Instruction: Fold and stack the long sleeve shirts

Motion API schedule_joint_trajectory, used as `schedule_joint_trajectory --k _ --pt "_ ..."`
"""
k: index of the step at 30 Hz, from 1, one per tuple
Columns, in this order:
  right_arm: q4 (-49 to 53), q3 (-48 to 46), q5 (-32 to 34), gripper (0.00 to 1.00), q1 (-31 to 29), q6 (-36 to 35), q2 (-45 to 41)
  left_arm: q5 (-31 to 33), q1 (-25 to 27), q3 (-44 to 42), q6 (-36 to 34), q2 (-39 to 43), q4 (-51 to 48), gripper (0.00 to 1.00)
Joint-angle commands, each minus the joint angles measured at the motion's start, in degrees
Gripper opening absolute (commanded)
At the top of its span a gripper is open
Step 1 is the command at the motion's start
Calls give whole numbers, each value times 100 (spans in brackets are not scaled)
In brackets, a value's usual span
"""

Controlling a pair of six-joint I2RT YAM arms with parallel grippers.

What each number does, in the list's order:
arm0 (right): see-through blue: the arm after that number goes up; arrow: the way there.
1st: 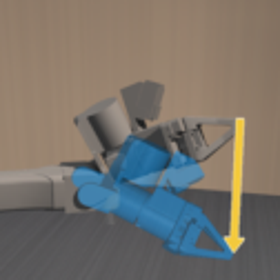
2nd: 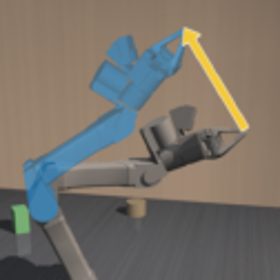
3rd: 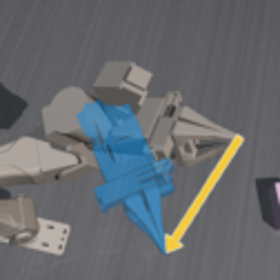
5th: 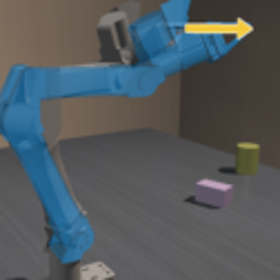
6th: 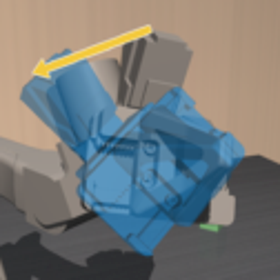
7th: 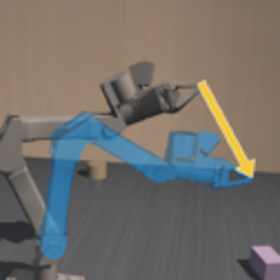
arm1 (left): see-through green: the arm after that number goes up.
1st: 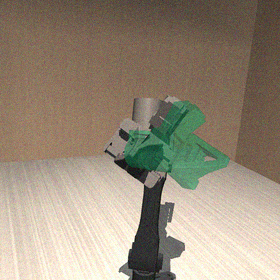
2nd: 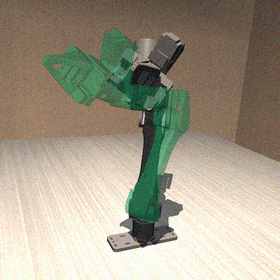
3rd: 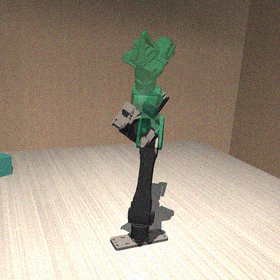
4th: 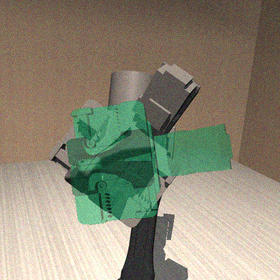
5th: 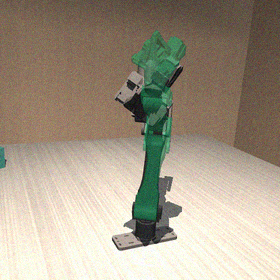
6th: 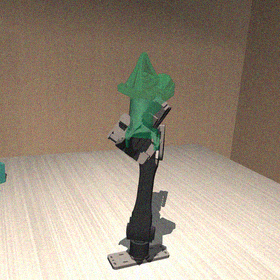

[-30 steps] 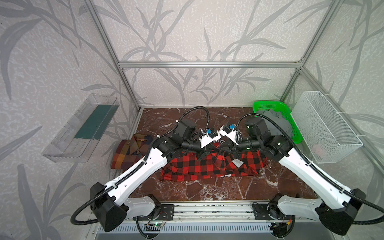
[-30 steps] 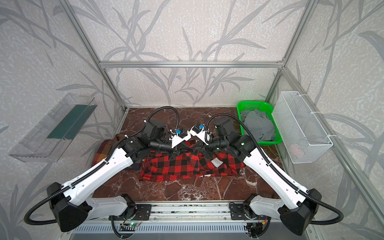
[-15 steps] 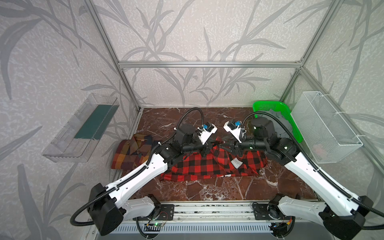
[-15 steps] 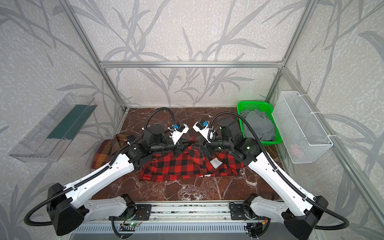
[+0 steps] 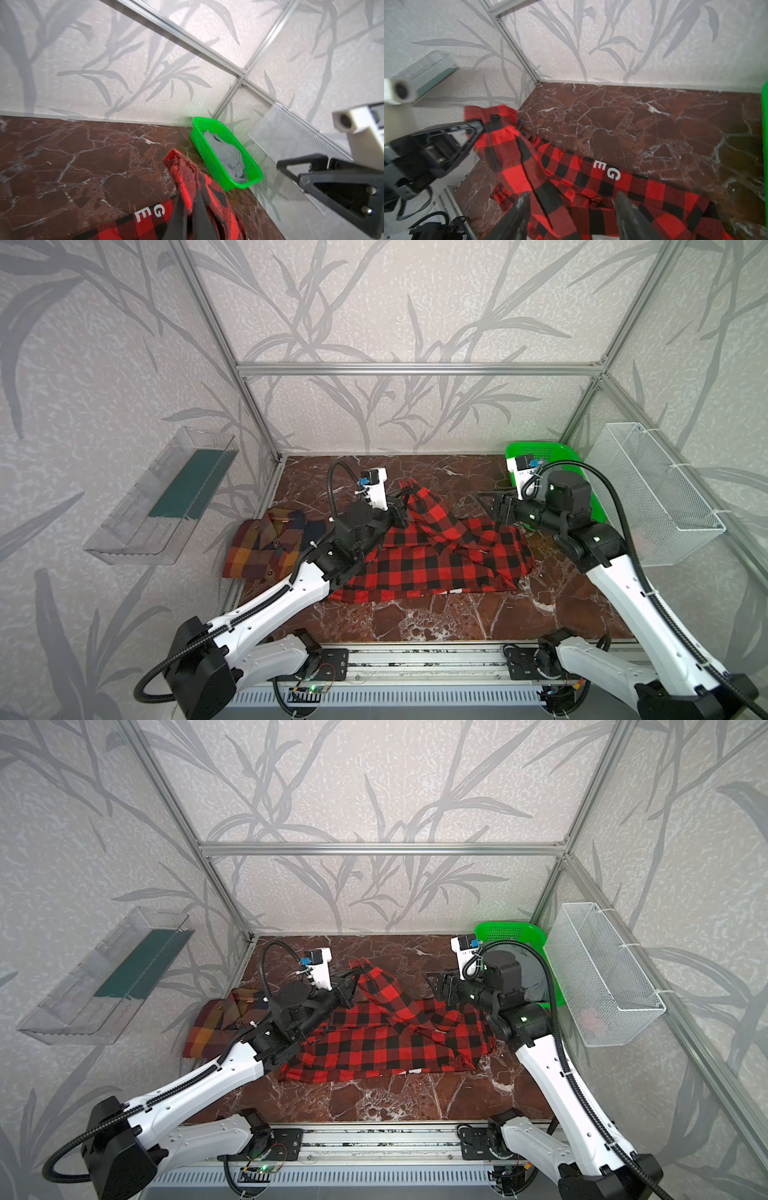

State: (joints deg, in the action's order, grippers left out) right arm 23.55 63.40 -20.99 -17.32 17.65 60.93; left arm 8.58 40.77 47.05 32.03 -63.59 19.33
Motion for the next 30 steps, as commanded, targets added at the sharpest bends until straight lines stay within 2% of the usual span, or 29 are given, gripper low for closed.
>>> schedule_joint_trajectory --k 1,3,5,12,18,24,30 --pt "-66 -245 26 65 132 545 230 1354 -6 -103 593 212 70 0" --pt "-61 -317 190 65 136 573 381 1876 0 7 882 276 -498 0" --pt "-68 -359 226 65 136 572 534 2010 3 24 961 319 -798 0" --pt "-154 -547 348 65 139 476 827 2713 12 249 2104 371 -2444 0" --pt "-205 -655 552 64 137 432 919 2537 213 1390 2571 -50 -3772 0" --pt "-200 -694 481 59 141 354 867 2611 559 2381 3028 -413 -4936 0" --pt "-482 -1118 652 59 136 487 333 2207 792 2915 3090 -800 -5220 0"
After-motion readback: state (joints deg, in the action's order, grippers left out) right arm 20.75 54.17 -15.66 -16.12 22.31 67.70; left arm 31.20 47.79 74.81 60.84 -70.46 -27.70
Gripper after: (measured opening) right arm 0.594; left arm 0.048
